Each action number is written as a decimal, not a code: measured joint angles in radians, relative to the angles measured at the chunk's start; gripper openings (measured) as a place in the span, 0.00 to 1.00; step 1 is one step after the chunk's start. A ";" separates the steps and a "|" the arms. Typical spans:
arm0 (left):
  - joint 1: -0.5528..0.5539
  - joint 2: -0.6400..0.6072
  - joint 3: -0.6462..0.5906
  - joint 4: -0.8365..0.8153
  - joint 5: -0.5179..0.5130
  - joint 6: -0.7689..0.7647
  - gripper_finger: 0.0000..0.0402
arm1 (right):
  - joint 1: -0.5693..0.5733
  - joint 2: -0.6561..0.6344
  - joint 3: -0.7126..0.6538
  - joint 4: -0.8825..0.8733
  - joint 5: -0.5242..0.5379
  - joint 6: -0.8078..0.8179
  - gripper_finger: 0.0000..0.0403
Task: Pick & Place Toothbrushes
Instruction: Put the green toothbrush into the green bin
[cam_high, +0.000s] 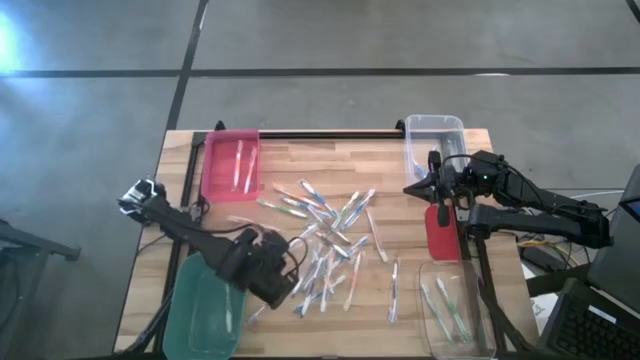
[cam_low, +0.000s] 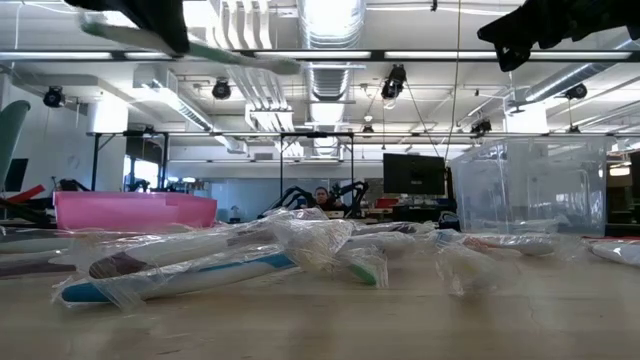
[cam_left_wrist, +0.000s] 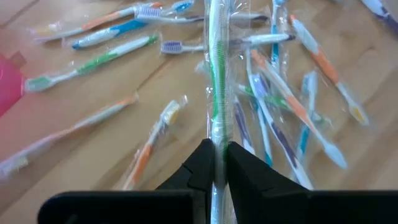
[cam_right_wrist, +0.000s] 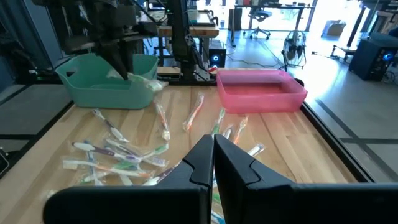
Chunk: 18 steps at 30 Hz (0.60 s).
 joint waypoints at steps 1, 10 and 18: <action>-0.014 0.000 0.006 -0.012 0.000 -0.020 0.09 | 0.000 0.000 0.000 0.000 0.000 0.000 0.02; -0.138 0.000 0.032 -0.083 0.000 -0.209 0.09 | 0.000 0.000 0.000 0.000 0.000 0.000 0.02; -0.264 0.000 0.034 -0.123 -0.006 -0.402 0.09 | 0.000 0.000 0.000 0.000 0.000 -0.002 0.02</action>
